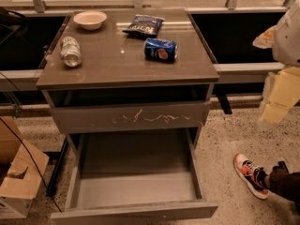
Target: Place pepsi can into middle drawer
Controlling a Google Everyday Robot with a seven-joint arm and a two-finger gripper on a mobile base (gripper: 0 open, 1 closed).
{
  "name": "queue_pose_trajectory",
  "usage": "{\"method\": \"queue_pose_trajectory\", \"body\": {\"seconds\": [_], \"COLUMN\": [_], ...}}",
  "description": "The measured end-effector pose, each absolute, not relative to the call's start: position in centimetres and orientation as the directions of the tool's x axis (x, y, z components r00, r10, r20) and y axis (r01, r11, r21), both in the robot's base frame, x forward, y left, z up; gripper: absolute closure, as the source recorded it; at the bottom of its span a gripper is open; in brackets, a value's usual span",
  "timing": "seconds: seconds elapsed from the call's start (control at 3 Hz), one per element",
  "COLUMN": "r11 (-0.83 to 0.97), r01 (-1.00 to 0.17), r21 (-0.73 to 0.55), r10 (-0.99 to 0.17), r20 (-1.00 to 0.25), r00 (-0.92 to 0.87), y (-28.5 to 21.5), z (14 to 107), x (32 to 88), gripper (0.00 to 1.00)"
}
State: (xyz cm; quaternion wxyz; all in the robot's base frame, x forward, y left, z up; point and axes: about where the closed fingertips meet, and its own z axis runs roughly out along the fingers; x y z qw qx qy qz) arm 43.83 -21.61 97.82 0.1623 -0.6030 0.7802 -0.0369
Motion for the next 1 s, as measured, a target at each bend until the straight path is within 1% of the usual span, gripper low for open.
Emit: {"method": "queue_pose_trajectory", "body": {"seconds": [0.33, 0.67, 1.0], "r11": [0.268, 0.243, 0.220], "r01": [-0.927, -0.930, -0.934], "r21": [-0.261, -0.275, -0.281], "r10": [-0.952, -0.950, -0.934], "r20": [-0.218, -0.261, -0.336], "r00": [-0.214, -0.171, -0.119], "y": [-21.3, -19.4, -16.6], "z": [98.0, 97.8, 97.6], "x": [44.0, 45.6, 48.4], "gripper": [0.00, 0.00, 0.00]}}
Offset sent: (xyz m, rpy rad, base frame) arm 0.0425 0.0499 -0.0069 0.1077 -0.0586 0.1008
